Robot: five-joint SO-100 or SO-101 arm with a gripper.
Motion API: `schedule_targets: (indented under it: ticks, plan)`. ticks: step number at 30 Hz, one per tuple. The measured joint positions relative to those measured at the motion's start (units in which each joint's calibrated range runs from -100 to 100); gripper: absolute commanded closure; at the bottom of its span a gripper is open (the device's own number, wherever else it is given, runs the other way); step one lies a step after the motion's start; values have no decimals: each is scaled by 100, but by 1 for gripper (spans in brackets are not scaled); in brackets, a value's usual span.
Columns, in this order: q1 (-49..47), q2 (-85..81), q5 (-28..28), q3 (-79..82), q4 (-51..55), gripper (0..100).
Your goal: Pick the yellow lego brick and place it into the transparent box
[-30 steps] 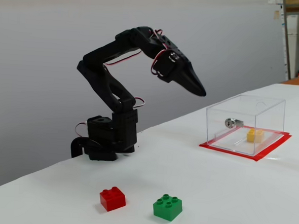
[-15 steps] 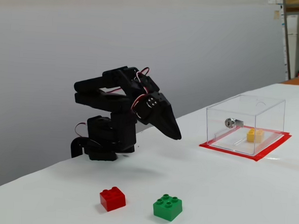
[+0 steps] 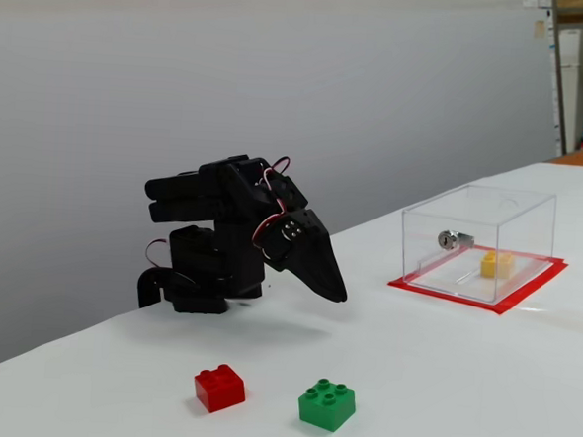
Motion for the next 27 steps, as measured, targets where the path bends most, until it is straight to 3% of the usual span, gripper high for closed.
schedule_targets:
  ticks: [27]
  plan:
    - [214, -296, 0, 300, 0, 99]
